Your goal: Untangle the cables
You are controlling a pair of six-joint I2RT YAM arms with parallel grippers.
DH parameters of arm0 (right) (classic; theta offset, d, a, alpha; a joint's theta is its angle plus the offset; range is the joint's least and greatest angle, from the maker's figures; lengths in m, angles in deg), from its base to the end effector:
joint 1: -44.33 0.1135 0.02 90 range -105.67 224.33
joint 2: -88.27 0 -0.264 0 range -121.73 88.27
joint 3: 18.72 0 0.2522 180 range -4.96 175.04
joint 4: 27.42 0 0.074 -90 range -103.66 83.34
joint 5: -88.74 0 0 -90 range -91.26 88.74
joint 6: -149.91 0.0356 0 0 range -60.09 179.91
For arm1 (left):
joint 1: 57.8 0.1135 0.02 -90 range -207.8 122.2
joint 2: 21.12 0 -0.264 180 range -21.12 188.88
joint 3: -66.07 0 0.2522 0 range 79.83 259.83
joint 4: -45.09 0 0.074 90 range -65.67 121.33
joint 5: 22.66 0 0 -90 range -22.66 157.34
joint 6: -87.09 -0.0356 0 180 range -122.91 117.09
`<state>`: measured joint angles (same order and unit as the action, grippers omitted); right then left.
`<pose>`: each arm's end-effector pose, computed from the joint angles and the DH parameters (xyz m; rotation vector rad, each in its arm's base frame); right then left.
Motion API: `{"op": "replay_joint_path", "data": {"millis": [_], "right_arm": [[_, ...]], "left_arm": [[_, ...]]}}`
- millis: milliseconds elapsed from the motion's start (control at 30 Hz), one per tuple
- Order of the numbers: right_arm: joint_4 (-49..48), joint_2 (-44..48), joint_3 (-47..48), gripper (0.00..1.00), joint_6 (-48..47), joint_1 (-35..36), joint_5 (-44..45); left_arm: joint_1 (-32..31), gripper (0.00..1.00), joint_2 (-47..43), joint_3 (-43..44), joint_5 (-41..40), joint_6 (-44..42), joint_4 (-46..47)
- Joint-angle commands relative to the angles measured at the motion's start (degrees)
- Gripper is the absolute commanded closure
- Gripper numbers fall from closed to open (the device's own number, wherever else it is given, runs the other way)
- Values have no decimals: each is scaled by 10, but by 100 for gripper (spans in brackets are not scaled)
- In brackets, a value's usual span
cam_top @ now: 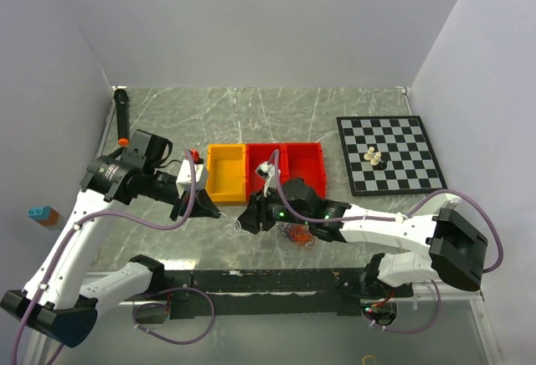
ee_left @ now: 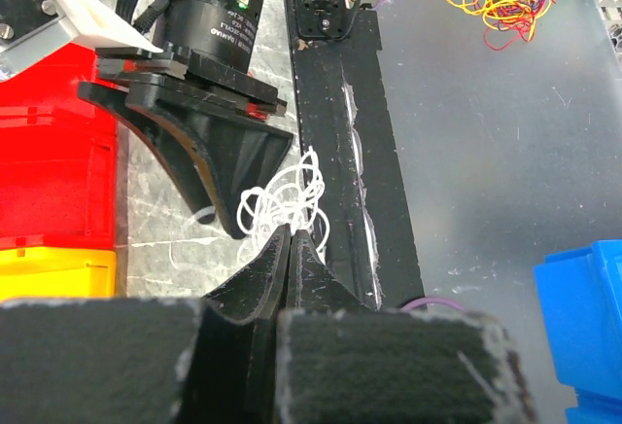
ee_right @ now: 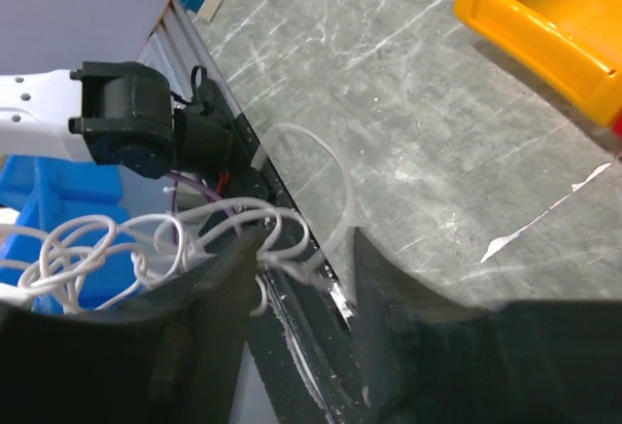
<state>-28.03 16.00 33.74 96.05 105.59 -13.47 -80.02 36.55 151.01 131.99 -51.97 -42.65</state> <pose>0.1279 0.2488 0.2437 -0.6228 2.0491 1.2909 0.1239 -0.0854 0.3745 1.5354 1.5296 -1.1850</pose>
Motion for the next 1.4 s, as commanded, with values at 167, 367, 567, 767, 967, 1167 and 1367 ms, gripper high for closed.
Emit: {"op": "replay_joint_path", "data": {"millis": [167,367,567,767,967,1167,1367], "right_arm": [[2,27,6,98,17,-6,30],[28,74,-42,100,23,-11,74],[142,112,-75,100,52,-11,187],[306,128,-99,100,146,-14,314],[399,139,-107,100,231,-14,355],[417,171,-129,100,253,-14,366],[420,175,-147,100,266,-13,365]], "left_arm": [[-1,99,3,36,3,-5,4],[-1,99,3,52,-13,2,2],[-2,99,5,110,-71,5,-20],[-1,99,-8,186,-142,57,1],[-1,99,-67,191,-318,240,230],[-1,99,-145,114,-626,370,535],[0,99,-147,134,-770,402,621]]}}
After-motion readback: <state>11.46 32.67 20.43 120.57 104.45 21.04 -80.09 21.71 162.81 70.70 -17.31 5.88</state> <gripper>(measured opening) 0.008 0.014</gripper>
